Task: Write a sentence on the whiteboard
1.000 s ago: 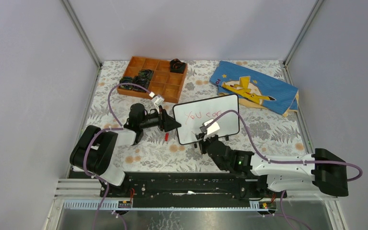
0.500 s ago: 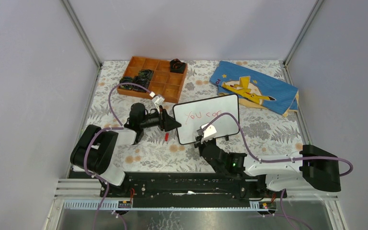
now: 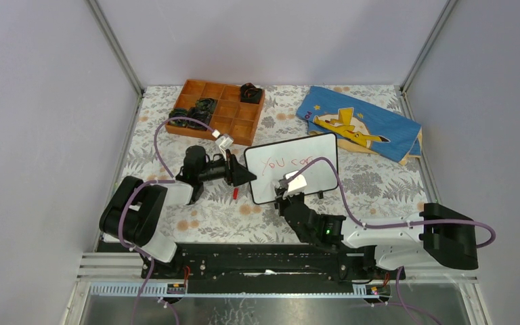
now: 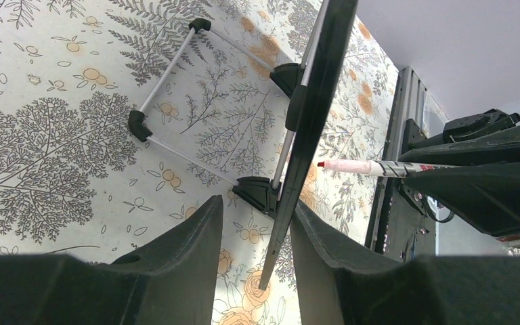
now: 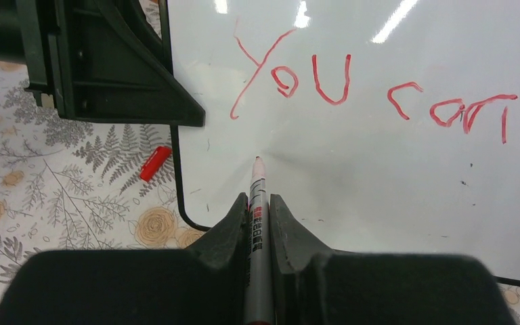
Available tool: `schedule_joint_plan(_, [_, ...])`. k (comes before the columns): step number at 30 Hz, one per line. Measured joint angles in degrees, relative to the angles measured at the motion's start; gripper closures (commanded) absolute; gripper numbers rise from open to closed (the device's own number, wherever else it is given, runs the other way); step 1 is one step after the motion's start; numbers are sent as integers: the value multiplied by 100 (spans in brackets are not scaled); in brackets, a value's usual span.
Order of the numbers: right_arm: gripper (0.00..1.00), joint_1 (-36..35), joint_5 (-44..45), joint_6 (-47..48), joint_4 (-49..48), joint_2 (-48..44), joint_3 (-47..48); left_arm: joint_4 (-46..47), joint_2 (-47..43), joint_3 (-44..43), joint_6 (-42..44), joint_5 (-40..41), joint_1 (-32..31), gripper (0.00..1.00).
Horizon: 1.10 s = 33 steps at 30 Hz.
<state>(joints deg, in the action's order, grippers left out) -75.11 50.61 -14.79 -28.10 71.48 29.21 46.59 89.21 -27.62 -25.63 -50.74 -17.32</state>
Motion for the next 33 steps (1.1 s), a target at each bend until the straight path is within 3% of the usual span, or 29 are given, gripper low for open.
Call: schedule_joint_plan(33, [100,2,240,-160,87,564,267,-396,-2,-66,243,85,-186,54])
